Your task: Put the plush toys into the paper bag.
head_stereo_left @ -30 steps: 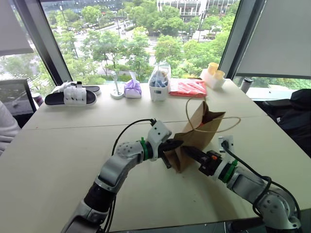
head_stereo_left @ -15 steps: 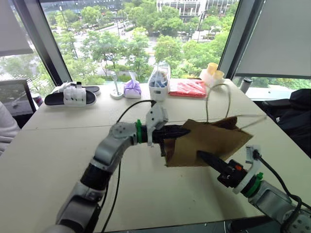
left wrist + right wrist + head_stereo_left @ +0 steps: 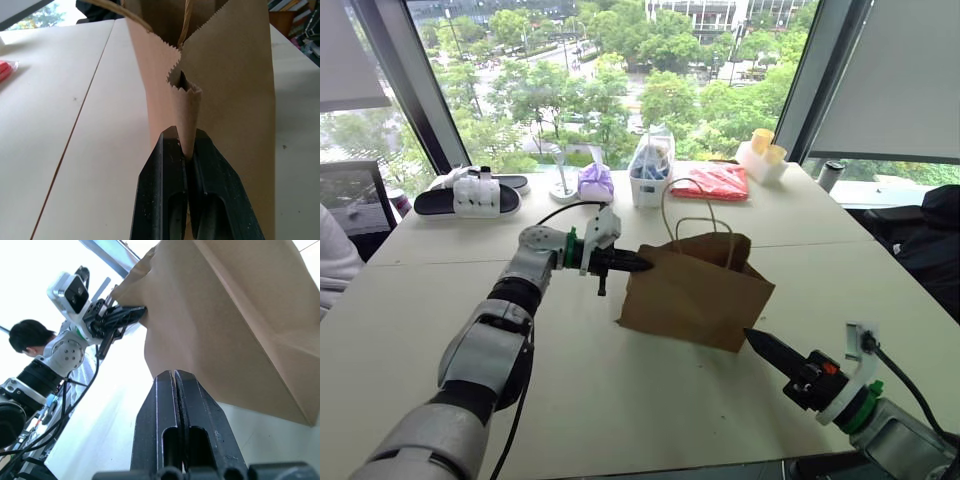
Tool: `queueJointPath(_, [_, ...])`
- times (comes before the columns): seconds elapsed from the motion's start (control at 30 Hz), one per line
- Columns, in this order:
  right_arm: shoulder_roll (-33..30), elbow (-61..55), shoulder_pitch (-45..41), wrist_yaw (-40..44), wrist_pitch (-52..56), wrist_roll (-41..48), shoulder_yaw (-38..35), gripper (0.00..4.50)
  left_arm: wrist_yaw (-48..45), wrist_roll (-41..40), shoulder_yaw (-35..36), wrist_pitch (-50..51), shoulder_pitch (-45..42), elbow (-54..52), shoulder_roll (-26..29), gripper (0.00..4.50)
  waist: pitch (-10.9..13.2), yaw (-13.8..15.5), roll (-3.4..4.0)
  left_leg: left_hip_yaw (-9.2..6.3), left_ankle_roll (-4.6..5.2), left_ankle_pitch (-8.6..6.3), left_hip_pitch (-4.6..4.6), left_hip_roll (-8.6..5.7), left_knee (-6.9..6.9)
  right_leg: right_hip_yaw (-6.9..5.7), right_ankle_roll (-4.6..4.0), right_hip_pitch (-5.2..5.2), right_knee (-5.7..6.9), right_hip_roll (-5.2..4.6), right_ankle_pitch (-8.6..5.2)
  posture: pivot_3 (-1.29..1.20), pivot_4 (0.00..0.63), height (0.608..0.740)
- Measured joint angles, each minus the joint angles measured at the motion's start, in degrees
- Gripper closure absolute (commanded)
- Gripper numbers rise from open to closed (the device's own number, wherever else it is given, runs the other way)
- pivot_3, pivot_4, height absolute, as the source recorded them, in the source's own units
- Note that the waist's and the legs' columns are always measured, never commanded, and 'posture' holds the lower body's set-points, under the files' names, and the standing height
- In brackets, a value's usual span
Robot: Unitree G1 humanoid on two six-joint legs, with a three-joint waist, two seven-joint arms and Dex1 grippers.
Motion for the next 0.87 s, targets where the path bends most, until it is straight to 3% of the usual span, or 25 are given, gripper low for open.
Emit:
queueJointPath(0.2, [-1.9,0.2,-0.5,0.1,0.0,0.6,-0.5,4.50,-0.7,-1.3,2.6,3.9,4.5,-5.9,-1.0,0.21,0.0,-0.5,0.00,-0.07,0.01,0.00,0.02,0.05,-0.03,0.01,0.01,-0.04,0.03,0.03,0.01,0.00,0.150,0.740])
queueJointPath(0.23, [-2.0,0.3,-0.6,0.2,0.0,0.6,-0.5,4.50,-0.7,-1.8,3.2,5.1,5.0,-7.8,-0.8,0.04,0.0,-0.5,0.00,-0.08,0.00,0.00,0.02,0.07,-0.04,0.01,0.01,-0.05,0.04,0.03,0.01,0.00,0.150,0.740])
queueJointPath(0.43, [-4.4,2.1,-2.5,1.6,0.3,0.6,-0.7,4.50,3.6,-4.7,5.4,18.6,14.5,-28.0,3.8,0.04,0.0,-1.2,0.04,-0.12,0.00,0.00,0.06,0.15,-0.06,0.04,0.01,-0.04,0.04,0.03,0.01,0.00,0.150,0.740])
queueJointPath(0.53, [-7.1,3.3,-2.1,3.3,0.7,0.5,-1.6,4.50,6.6,-7.8,8.0,28.7,22.1,-41.2,10.1,0.04,0.0,-1.7,0.10,-0.10,0.00,0.00,0.06,0.17,-0.10,0.09,0.00,-0.09,0.07,0.02,0.01,0.00,0.150,0.740])
queueJointPath(0.67, [-9.1,3.8,-0.2,4.3,0.9,0.7,-6.0,4.50,17.0,-14.5,19.1,44.0,34.8,-58.9,16.6,0.04,0.0,-1.6,0.21,-0.10,0.01,-0.01,0.07,0.22,-0.18,0.12,-0.01,-0.14,0.01,0.03,0.00,0.00,0.150,0.740])
queueJointPath(0.8, [-12.0,3.5,2.3,6.6,0.9,-1.4,-7.8,4.50,26.1,-21.9,25.7,55.8,52.9,-78.0,16.7,0.04,-0.1,-0.7,0.35,-0.06,0.06,-0.06,0.04,0.17,-0.07,0.16,-0.02,0.02,-0.13,-0.06,0.00,0.00,0.150,0.740])
queueJointPath(0.87, [-13.4,3.7,2.3,7.7,0.9,-2.9,-8.1,4.50,30.9,-24.7,28.2,59.1,57.9,-84.3,14.6,0.04,-0.1,0.2,0.32,-0.05,0.05,-0.06,0.00,0.16,-0.06,0.15,-0.05,0.04,-0.22,-0.05,0.00,0.00,0.150,0.740])
